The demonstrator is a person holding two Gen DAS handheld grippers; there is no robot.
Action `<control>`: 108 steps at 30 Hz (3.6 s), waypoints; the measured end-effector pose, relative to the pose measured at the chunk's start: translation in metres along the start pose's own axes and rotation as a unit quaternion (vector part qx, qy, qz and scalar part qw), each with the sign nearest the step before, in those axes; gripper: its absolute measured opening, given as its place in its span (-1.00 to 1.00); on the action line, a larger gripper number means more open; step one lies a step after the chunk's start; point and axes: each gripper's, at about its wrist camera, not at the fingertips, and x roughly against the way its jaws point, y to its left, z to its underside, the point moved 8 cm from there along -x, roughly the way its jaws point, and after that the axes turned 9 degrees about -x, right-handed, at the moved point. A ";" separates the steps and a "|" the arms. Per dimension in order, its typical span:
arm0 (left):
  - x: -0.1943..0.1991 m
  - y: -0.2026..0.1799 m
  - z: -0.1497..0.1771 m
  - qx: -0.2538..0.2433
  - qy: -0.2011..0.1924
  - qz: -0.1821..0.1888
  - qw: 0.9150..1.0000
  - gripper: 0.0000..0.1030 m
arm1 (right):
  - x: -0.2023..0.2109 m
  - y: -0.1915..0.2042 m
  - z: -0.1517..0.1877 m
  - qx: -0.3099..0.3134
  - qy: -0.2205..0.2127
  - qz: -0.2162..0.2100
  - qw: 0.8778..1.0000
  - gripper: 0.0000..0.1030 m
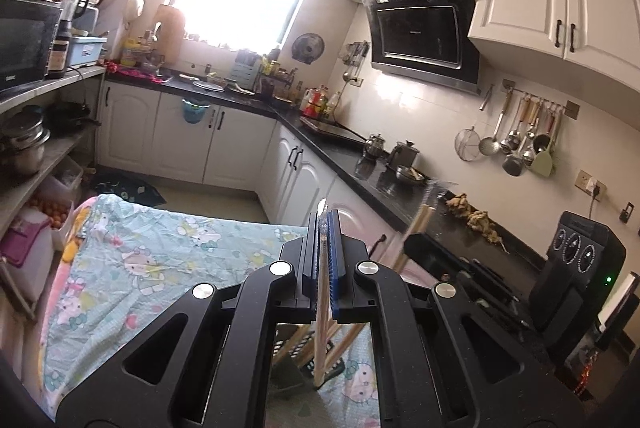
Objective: Organize utensils
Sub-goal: 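Lower the held chopstick into the green basket with the left tool while the right tool lowers its chopstick, then open the left tool to release the chopstick while the right tool opens, then withdraw both open tools from the basket toward the remaining chopsticks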
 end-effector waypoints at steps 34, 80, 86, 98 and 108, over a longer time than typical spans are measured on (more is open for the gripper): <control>-0.037 0.042 0.076 0.017 0.035 -0.046 0.998 -0.97 | -0.036 -0.047 0.064 0.018 0.014 0.064 0.998 -0.89; 0.043 0.041 0.114 0.024 0.027 -0.099 0.994 0.79 | 0.018 -0.055 0.106 -0.008 0.073 0.104 0.992 0.34; 0.054 0.044 0.128 0.030 0.033 -0.108 0.993 0.79 | 0.028 -0.047 0.113 -0.002 0.078 0.100 0.992 0.40; 0.071 0.053 0.172 0.045 0.061 -0.128 0.989 0.79 | 0.038 -0.025 0.135 0.025 0.097 0.085 0.991 0.48; 0.071 0.054 0.209 0.055 0.097 -0.130 0.985 0.79 | 0.035 -0.003 0.171 0.043 0.139 0.067 0.987 0.50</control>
